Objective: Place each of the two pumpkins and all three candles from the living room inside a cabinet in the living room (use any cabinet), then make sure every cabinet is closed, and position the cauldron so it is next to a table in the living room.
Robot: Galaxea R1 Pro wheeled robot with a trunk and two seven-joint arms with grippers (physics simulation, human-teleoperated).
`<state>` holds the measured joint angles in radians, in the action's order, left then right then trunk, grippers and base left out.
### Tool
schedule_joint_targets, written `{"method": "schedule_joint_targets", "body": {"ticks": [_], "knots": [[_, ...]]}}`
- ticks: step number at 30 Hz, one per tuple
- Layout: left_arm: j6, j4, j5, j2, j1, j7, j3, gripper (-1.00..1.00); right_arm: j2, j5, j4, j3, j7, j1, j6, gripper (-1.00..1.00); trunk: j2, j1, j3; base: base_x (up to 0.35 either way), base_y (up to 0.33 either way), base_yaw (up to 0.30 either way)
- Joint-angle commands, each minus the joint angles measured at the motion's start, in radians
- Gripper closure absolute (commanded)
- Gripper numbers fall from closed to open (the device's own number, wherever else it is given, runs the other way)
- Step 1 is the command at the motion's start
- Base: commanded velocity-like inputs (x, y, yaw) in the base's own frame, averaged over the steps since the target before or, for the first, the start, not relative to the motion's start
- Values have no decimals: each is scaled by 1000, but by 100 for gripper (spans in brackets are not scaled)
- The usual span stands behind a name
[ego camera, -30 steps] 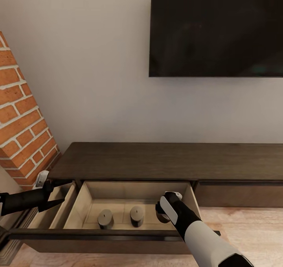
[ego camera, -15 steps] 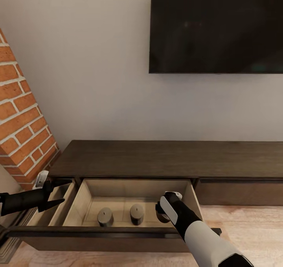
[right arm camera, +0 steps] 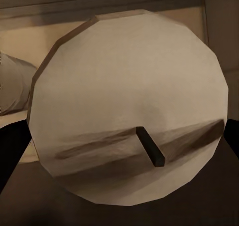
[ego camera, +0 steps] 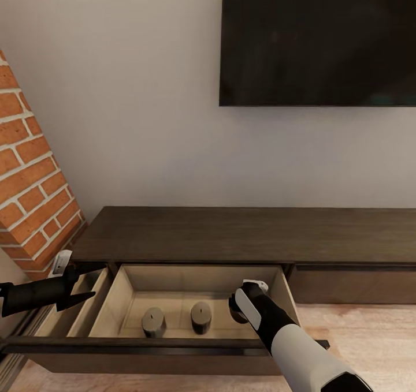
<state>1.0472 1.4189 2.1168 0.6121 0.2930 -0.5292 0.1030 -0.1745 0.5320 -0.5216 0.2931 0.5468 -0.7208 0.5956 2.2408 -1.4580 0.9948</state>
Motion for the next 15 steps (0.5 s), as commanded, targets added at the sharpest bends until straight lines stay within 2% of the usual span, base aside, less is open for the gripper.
{"method": "schedule_joint_targets", "body": {"ticks": [1, 15], "knots": [[0, 0, 0, 0, 0, 0, 0, -100, 0, 0, 0, 0, -1, 0, 0, 100, 0, 0, 0, 35, 0, 0], [0, 0, 0, 0, 0, 1, 0, -100, 0, 0, 0, 1, -1, 0, 0, 100, 7, -4, 3, 4, 0, 0]]}}
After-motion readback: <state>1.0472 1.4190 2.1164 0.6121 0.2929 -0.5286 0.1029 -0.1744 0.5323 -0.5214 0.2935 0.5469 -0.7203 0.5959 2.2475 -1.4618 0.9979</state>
